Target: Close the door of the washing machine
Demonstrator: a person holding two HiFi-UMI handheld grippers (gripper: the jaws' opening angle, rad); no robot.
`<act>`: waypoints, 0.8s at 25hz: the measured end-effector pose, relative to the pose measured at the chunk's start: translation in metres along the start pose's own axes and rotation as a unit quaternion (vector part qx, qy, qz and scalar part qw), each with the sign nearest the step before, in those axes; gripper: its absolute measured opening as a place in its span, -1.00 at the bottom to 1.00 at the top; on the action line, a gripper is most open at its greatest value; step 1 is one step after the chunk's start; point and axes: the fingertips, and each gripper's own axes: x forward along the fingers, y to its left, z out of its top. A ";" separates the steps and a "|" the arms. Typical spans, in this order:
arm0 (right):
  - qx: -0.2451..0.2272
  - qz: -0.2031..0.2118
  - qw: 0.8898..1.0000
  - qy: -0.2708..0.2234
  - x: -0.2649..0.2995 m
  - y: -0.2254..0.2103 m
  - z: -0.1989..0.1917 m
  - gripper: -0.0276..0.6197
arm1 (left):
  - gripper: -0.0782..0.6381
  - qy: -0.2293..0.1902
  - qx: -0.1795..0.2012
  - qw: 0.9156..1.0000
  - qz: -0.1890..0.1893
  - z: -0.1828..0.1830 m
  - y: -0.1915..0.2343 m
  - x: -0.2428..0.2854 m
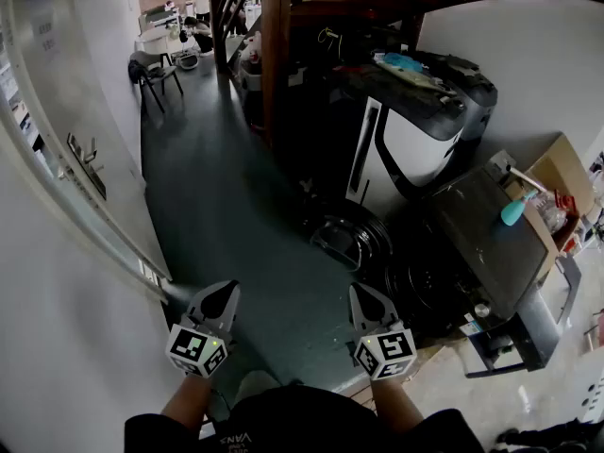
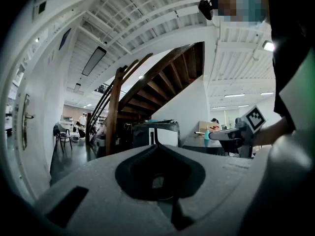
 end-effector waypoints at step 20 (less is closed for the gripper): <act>0.036 -0.078 0.996 -0.004 0.097 -0.011 -0.010 -0.38 | -0.14 0.011 -0.031 0.992 -0.123 -0.024 0.087 0.088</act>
